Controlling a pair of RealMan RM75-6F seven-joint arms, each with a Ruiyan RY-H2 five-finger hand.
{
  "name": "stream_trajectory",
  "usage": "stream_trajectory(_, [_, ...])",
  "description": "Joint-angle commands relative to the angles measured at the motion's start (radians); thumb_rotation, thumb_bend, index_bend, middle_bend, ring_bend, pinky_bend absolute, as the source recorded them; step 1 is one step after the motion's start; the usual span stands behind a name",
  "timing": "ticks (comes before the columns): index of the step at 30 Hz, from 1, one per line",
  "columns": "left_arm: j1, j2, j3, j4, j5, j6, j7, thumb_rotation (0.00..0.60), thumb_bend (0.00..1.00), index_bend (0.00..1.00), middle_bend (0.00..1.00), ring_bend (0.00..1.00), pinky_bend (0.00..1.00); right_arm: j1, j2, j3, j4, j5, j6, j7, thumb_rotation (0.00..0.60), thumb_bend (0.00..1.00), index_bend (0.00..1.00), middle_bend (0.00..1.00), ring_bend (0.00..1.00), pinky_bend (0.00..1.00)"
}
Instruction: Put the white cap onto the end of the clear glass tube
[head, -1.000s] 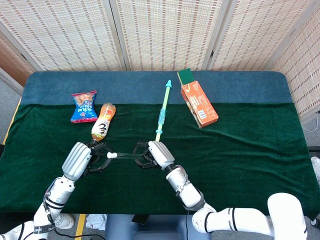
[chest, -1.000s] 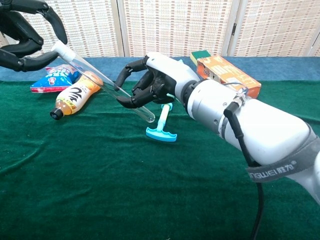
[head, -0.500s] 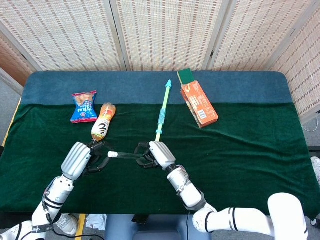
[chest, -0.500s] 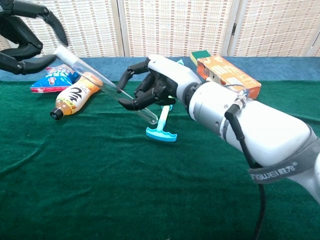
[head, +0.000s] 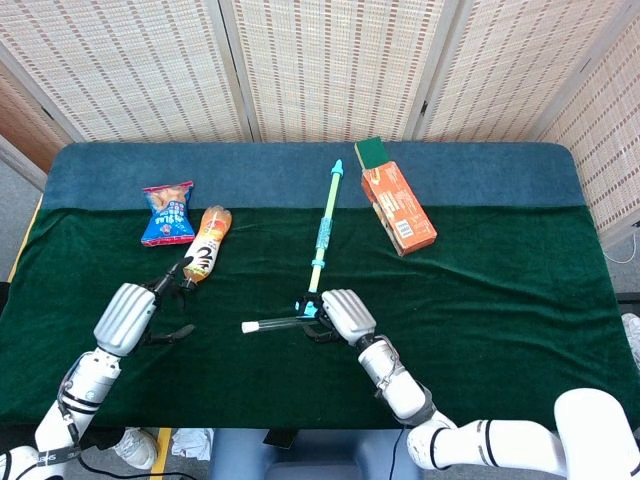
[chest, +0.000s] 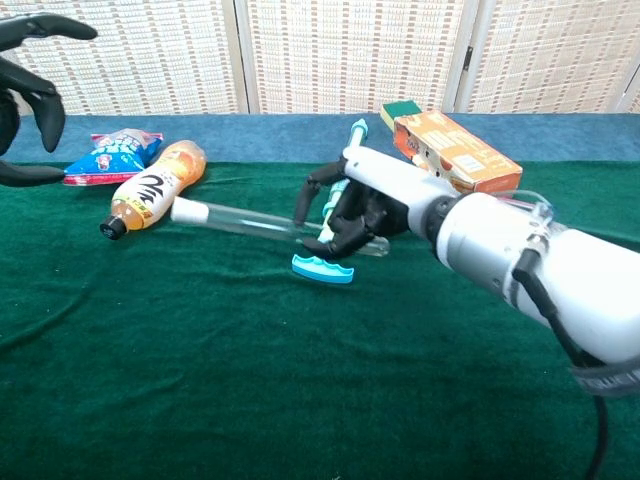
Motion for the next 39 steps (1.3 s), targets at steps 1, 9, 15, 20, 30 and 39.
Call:
stream_trajectory(1, [0.016,0.004,-0.001,0.023,-0.023,0.009,0.018,0.600,0.23,0.02,0.58,0.44,0.58,-0.014,-0.004,-0.029,0.024,0.002,0.013,-0.036,0.600,0.75,0.84,1.00,1.00,1.00])
stream_trajectory(9, [0.034,-0.002,0.007,0.047,-0.031,0.014,0.035,0.600,0.23,0.02,0.54,0.41,0.49,-0.042,-0.083,-0.081,0.117,-0.010,0.049,-0.095,0.600,0.75,0.82,1.00,1.00,1.00])
stream_trajectory(15, [0.038,-0.003,0.006,0.053,-0.029,0.014,0.037,0.600,0.23,0.02,0.51,0.38,0.43,-0.070,-0.109,-0.112,0.148,-0.051,0.080,-0.121,0.600,0.75,0.65,1.00,1.00,1.00])
stream_trajectory(20, [0.040,-0.005,0.004,0.057,-0.028,0.015,0.037,0.600,0.23,0.02,0.50,0.37,0.40,-0.083,-0.114,-0.118,0.154,-0.070,0.085,-0.136,0.600,0.70,0.47,1.00,1.00,1.00])
stream_trajectory(30, [0.047,-0.007,-0.001,0.072,-0.052,0.006,0.047,0.600,0.23,0.02,0.48,0.35,0.37,-0.105,-0.102,-0.115,0.149,-0.091,0.069,-0.129,0.600,0.60,0.30,1.00,1.00,1.00])
stream_trajectory(39, [0.077,0.016,-0.014,0.133,-0.121,0.009,0.080,0.600,0.23,0.08,0.46,0.33,0.33,-0.197,0.159,-0.120,-0.064,-0.236,0.248,-0.151,0.600,0.58,0.27,0.86,1.00,1.00])
